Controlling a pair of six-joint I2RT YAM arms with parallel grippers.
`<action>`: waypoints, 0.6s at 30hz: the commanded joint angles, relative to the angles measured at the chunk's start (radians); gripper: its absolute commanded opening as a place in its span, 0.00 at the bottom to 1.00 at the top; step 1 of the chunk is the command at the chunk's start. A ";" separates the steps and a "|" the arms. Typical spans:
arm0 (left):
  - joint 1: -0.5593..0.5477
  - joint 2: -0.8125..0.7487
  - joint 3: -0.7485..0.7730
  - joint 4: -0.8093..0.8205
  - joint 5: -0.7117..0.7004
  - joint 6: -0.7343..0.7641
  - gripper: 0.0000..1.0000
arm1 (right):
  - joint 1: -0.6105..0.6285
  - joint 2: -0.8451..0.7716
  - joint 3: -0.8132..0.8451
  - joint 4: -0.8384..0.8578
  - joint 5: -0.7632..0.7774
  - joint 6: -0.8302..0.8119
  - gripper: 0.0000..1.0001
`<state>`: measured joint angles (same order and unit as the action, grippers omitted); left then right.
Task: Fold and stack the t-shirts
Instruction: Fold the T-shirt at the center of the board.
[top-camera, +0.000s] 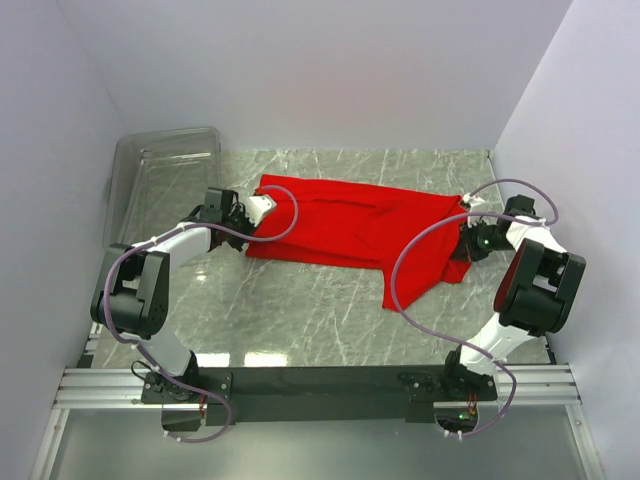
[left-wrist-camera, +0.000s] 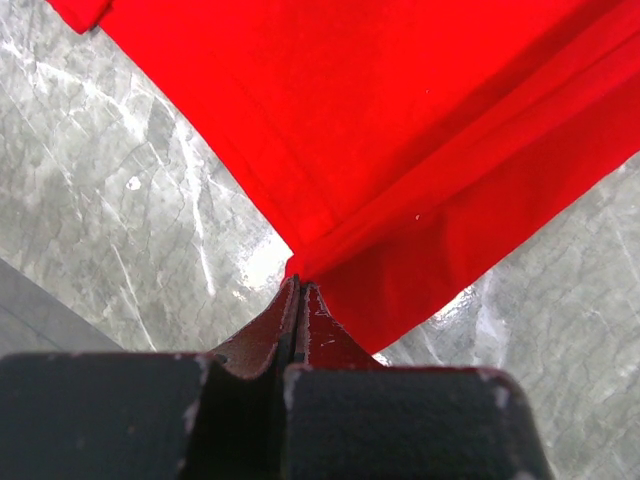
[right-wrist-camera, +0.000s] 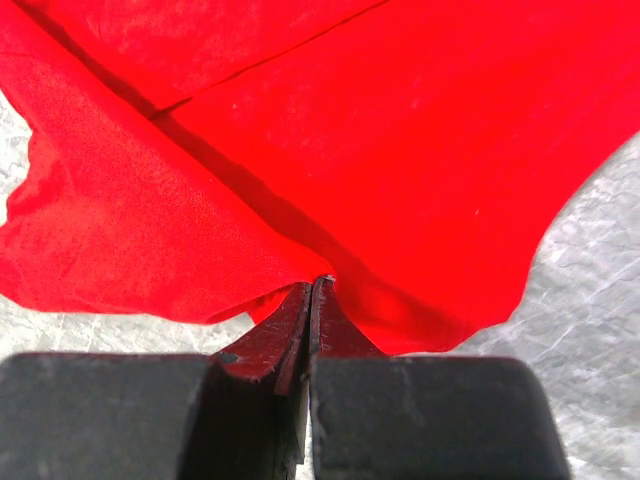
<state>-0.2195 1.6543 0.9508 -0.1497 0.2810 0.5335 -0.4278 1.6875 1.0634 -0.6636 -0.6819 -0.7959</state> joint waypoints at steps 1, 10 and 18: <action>-0.003 0.007 0.043 -0.011 -0.023 -0.012 0.01 | 0.006 0.001 0.052 0.038 -0.016 0.015 0.00; -0.012 0.021 0.069 -0.013 -0.025 -0.021 0.01 | 0.008 0.009 0.050 0.065 -0.016 0.043 0.00; -0.030 0.048 0.098 -0.017 -0.028 -0.020 0.01 | 0.011 0.017 0.049 0.087 -0.007 0.066 0.00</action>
<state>-0.2420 1.6989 1.0046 -0.1677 0.2623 0.5285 -0.4232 1.7008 1.0794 -0.6216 -0.6853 -0.7479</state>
